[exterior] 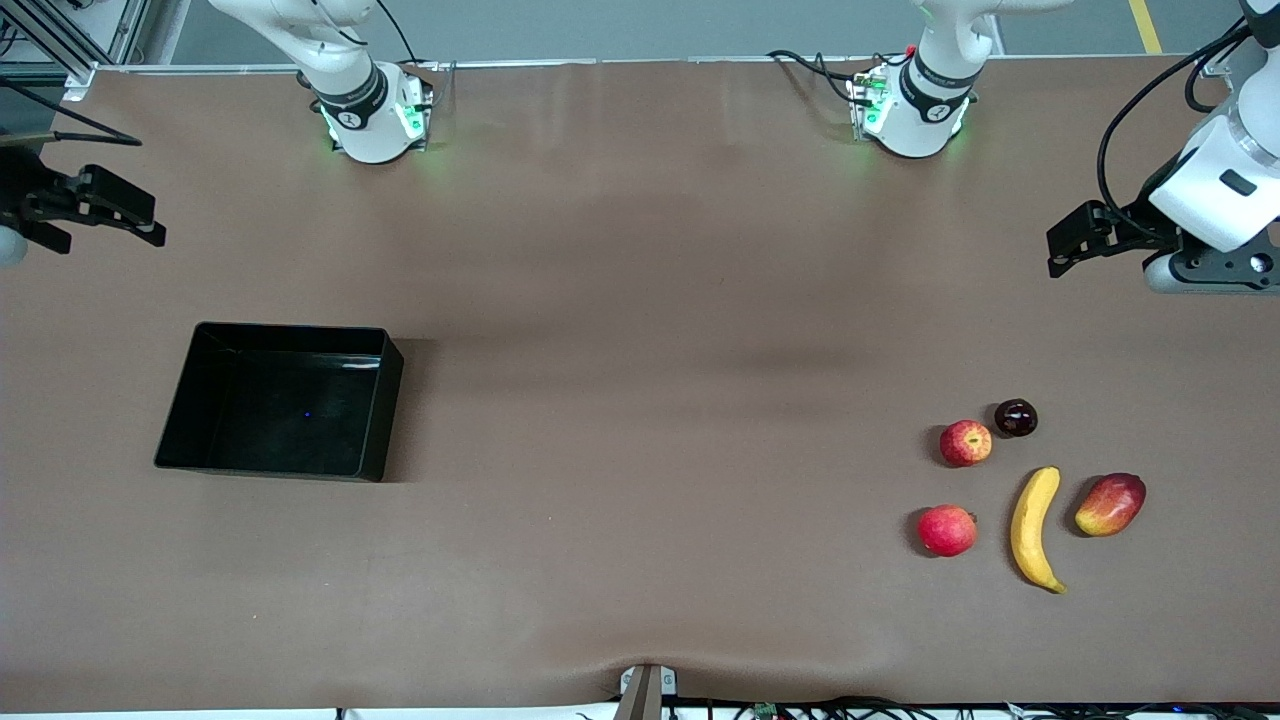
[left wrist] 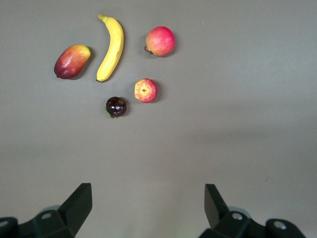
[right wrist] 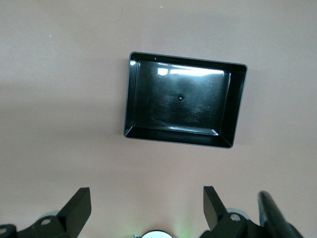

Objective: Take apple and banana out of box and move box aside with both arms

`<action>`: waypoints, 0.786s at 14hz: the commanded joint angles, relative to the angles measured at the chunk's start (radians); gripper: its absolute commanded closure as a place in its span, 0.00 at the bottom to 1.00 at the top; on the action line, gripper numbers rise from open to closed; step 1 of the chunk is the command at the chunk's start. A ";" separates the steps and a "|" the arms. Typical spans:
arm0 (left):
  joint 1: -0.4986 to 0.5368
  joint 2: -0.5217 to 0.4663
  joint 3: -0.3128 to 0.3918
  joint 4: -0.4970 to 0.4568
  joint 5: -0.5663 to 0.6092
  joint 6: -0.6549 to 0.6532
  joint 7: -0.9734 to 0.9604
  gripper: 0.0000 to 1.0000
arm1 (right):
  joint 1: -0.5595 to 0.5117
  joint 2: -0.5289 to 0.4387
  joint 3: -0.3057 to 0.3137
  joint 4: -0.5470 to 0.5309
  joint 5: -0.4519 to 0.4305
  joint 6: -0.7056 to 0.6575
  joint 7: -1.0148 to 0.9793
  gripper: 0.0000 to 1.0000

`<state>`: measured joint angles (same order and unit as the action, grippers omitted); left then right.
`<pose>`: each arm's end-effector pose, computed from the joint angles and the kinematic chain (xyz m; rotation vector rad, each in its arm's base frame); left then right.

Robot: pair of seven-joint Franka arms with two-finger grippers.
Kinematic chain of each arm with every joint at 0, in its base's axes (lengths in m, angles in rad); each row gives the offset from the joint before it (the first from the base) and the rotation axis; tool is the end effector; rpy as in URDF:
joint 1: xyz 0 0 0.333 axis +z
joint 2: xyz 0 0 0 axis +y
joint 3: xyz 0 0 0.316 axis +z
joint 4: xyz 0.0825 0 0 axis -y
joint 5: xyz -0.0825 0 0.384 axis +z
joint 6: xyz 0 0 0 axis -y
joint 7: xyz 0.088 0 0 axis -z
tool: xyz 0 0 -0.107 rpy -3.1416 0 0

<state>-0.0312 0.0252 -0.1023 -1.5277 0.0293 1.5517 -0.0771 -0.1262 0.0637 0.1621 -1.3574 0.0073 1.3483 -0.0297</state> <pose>0.5563 -0.0707 0.6292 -3.1137 0.0869 -0.0027 0.5493 0.0170 0.6693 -3.1206 -0.1046 0.1125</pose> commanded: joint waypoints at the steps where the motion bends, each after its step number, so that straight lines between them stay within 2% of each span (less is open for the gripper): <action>1: 0.005 -0.018 0.001 -0.005 -0.023 -0.012 -0.001 0.00 | 0.002 -0.001 0.005 0.023 -0.013 -0.020 0.011 0.00; 5: 0.004 -0.016 -0.002 -0.005 -0.023 -0.010 -0.001 0.00 | -0.001 -0.056 0.005 -0.068 0.000 0.038 0.011 0.00; 11: 0.002 -0.014 -0.004 -0.003 -0.022 -0.006 0.000 0.00 | -0.006 -0.054 0.002 -0.069 0.003 0.038 0.010 0.00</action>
<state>-0.0324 0.0252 -0.1043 -1.5276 0.0285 1.5518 -0.0771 -0.1262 0.0347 0.1633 -1.3979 0.0077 1.3722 -0.0294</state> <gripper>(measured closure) 0.000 0.000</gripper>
